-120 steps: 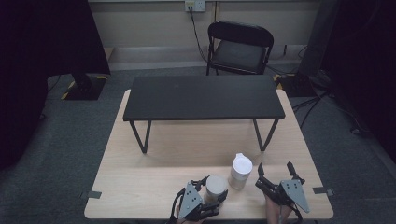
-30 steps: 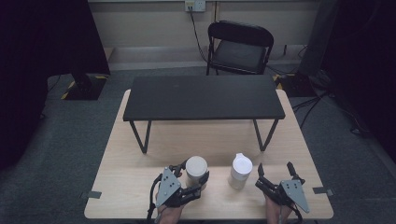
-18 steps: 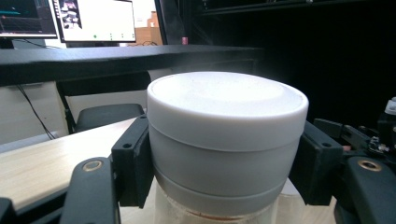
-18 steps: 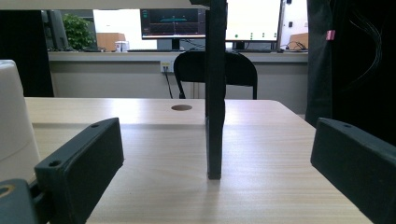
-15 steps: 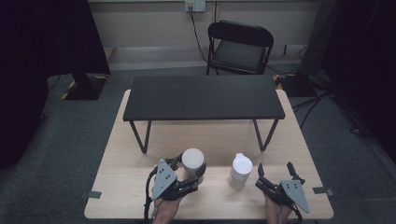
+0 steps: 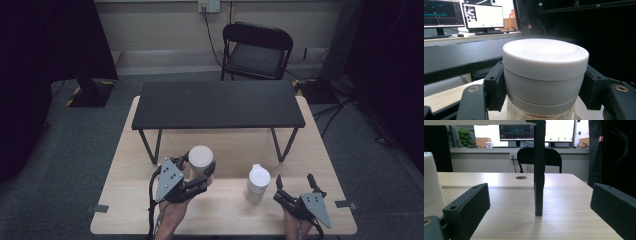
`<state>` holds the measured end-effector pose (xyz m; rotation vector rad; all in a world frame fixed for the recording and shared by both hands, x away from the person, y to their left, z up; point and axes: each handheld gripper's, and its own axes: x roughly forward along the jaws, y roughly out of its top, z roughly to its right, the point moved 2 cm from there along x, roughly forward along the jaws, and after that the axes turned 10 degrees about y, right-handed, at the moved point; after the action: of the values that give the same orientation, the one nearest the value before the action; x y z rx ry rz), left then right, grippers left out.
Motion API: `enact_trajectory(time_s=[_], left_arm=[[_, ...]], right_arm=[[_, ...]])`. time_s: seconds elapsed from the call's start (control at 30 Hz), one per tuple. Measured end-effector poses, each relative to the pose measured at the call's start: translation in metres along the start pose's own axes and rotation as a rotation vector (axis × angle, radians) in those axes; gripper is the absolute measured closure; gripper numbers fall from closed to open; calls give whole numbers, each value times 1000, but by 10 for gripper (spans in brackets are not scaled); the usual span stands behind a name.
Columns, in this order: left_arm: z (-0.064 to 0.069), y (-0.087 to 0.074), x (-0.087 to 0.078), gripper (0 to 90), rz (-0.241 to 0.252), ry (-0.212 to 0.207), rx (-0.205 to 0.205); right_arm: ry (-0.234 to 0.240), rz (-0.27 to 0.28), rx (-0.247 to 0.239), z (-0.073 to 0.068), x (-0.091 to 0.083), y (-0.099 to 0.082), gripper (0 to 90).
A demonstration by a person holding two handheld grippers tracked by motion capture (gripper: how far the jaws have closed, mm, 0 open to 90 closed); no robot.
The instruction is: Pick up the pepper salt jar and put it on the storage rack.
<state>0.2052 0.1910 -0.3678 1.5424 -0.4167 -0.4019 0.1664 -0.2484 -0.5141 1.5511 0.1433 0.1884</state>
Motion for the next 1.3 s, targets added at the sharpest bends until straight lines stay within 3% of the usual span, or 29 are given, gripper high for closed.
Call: enact_trajectory(time_s=[0.63,0.93,1.17,1.3], left_arm=[[-19,39,12,341,13,55,19],[-27,63,23,341,17,83,-5],[-28,85,29,341,7,94,10],[-33,91,35,341,4,98,-11]], right_arm=[[2,0,0,0,0,0,12],[2,0,0,0,0,0,12],[2,0,0,0,0,0,12],[3,0,0,0,0,0,12]])
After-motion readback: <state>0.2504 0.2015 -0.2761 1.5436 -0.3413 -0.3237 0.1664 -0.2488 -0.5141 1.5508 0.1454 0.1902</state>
